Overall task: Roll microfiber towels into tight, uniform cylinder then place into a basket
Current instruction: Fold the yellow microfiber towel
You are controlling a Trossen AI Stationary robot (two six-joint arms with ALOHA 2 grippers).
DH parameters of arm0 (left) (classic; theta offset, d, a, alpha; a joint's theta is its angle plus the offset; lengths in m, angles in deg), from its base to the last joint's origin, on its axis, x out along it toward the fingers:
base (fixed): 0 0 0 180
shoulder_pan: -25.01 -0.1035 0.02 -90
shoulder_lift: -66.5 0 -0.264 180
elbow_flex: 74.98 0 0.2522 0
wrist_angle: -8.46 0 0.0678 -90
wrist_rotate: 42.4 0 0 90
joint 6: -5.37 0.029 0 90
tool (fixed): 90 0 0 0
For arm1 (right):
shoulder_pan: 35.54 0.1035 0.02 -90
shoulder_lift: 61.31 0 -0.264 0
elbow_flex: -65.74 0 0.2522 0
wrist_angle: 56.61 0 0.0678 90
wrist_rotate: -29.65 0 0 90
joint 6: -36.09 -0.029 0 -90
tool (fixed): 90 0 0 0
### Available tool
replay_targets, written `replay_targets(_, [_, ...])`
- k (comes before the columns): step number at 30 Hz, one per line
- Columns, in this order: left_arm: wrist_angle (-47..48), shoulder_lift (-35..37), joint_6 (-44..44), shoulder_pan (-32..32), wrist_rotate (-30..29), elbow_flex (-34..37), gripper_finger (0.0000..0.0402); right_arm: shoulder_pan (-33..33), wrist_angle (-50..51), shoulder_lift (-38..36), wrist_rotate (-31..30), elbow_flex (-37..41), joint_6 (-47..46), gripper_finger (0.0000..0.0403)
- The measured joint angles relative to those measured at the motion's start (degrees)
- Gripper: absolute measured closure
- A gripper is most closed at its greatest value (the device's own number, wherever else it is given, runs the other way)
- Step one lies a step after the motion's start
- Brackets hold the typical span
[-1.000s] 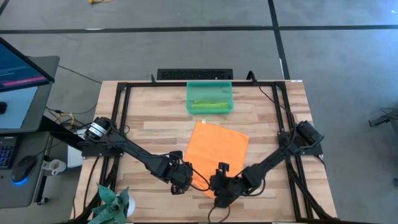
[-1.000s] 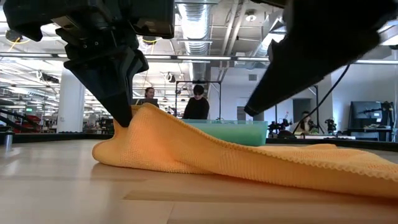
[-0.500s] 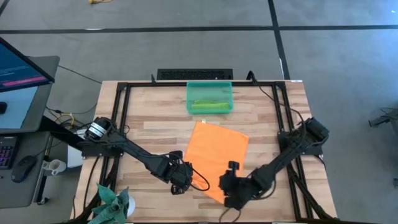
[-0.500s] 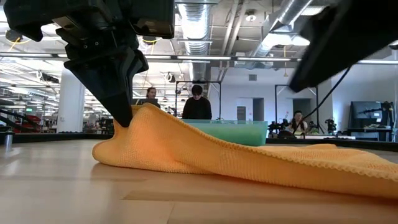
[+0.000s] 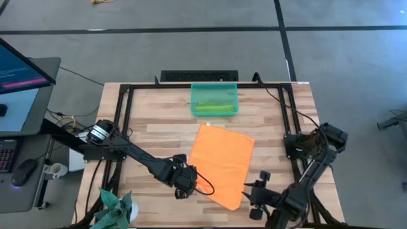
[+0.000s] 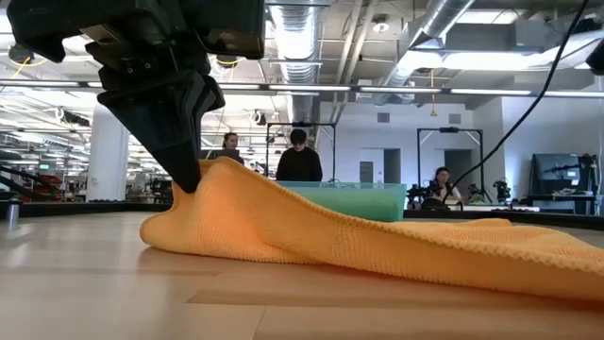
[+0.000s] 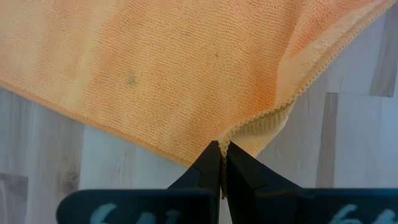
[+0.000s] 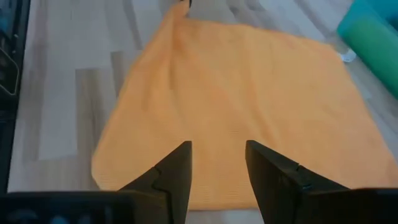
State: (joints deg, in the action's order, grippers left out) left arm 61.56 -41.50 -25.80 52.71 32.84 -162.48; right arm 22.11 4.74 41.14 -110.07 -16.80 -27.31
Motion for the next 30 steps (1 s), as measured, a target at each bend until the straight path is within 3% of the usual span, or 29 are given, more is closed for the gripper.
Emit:
replay_targets(7, [0.0,0.0,-0.1,0.1,0.5,0.0,0.0401,-2.4,-6.1,0.7,5.5,0.0,2.2,0.0228])
replay_targets(10, [0.2,0.0,-0.2,0.2,0.6,0.0,0.0401,-3.9,-11.7,2.0,12.6,0.0,8.5,0.0228])
replay_targets(14, [0.3,0.0,-2.8,0.3,0.9,0.0,0.0401,-4.5,-20.6,2.6,16.5,-0.3,17.6,0.0227])
replay_targets(18, [0.3,0.0,-5.0,0.3,1.0,0.0,0.0401,-4.2,-24.4,3.9,17.7,-0.1,22.6,0.0227])
replay_targets(30, [-0.2,0.0,-5.9,0.3,0.8,0.0,0.0401,-3.8,-29.0,12.5,21.1,0.0,26.2,0.0227])
